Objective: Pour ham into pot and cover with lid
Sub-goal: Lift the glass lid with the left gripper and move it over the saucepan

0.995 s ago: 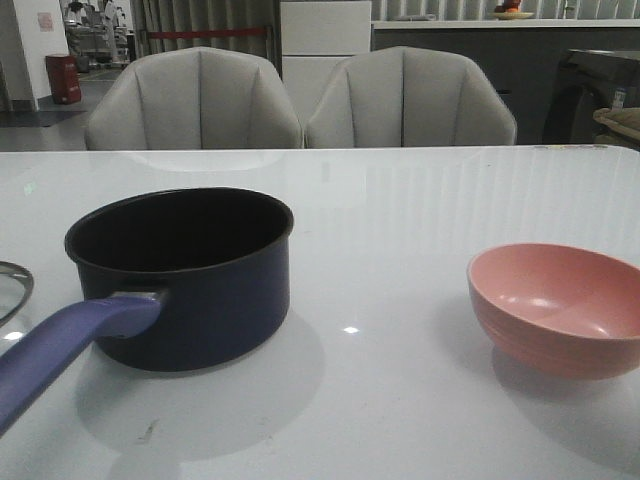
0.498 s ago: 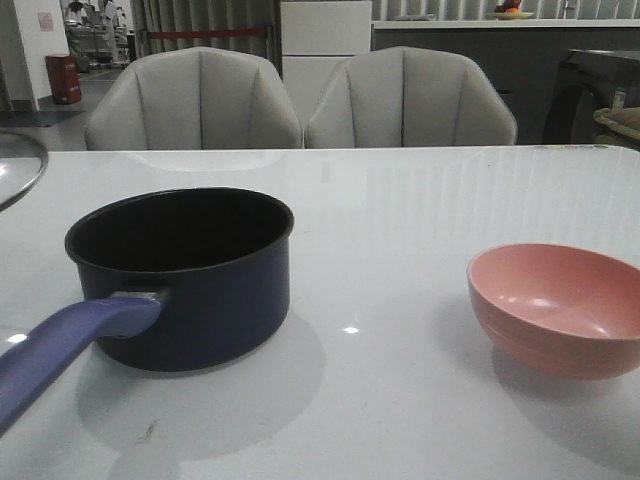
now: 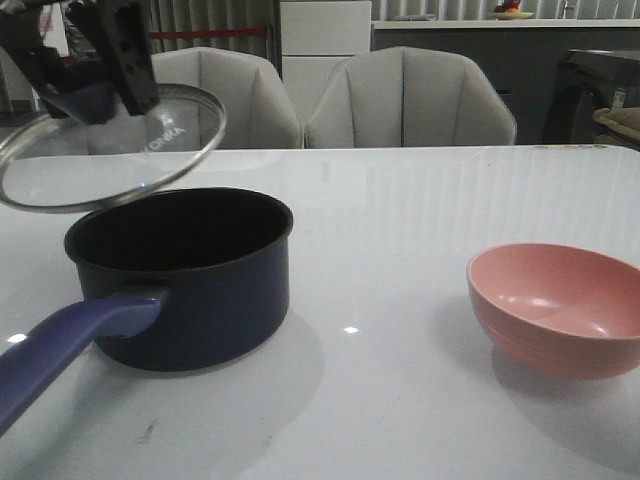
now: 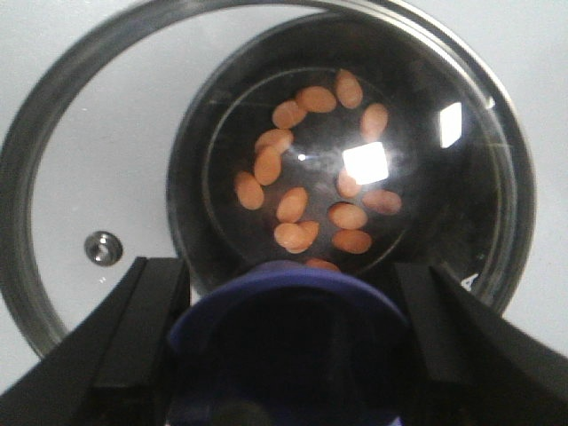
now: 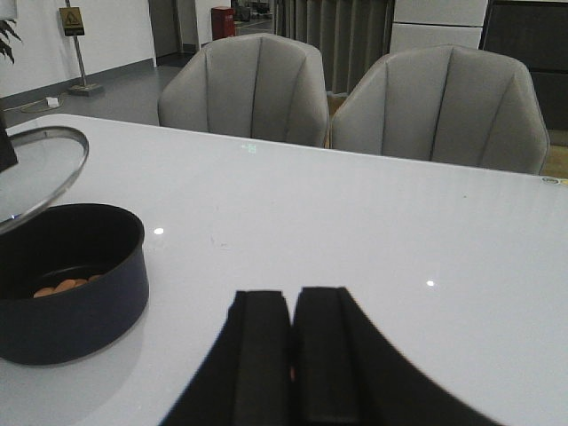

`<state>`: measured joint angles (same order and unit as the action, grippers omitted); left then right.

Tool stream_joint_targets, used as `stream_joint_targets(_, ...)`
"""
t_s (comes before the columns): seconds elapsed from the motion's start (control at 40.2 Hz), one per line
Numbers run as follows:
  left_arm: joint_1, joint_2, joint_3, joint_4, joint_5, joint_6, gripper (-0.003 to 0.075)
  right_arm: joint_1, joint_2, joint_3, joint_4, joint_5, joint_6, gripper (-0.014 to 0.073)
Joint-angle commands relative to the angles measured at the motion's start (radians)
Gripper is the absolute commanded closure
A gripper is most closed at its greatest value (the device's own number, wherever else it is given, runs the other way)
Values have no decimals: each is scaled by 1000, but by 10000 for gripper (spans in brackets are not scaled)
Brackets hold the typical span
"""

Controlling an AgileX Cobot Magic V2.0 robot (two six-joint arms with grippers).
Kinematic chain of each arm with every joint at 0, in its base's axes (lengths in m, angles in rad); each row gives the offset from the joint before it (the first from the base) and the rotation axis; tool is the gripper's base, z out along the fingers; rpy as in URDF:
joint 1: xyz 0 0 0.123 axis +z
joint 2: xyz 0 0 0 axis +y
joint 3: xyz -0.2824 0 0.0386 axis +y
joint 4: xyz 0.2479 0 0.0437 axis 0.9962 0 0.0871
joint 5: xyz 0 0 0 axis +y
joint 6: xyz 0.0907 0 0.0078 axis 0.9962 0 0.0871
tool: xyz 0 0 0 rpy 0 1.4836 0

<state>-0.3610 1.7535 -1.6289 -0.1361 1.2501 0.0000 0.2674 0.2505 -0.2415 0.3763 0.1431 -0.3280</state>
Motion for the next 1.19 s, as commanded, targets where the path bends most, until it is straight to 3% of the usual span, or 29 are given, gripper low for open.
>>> stream_joint_targets(0.0, -48, -23, -37, 7, 39, 0, 452, 1, 7, -27, 6, -78, -5, 454)
stream_joint_targets(1.17, -90, 124, -135, -37, 38, 0, 452, 1, 7, -27, 6, -78, -5, 454)
